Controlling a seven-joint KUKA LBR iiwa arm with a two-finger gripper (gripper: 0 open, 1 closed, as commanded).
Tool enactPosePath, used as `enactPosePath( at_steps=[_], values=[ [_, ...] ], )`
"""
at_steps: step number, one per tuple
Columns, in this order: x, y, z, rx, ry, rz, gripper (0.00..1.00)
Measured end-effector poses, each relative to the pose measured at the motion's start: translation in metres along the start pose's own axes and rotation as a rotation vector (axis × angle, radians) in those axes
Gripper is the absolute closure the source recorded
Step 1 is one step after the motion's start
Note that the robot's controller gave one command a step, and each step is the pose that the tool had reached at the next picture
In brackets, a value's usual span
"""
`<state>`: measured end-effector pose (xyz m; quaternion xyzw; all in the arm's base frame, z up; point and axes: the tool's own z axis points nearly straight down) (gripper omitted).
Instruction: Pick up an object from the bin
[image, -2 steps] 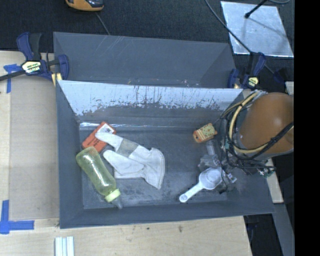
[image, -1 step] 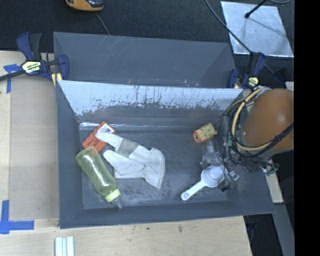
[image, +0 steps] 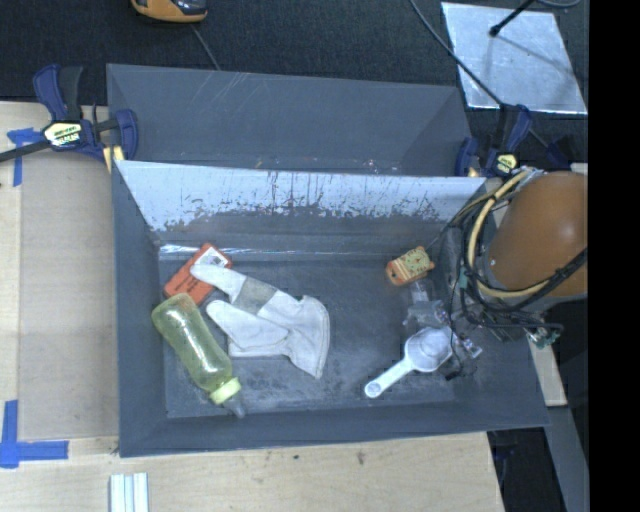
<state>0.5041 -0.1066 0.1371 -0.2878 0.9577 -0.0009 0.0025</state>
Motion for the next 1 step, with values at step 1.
enactPosePath(
  at_steps=[1],
  values=[
    [-0.0001,0.0000,-0.0092,0.000,0.001,0.001,1.00]
  ],
)
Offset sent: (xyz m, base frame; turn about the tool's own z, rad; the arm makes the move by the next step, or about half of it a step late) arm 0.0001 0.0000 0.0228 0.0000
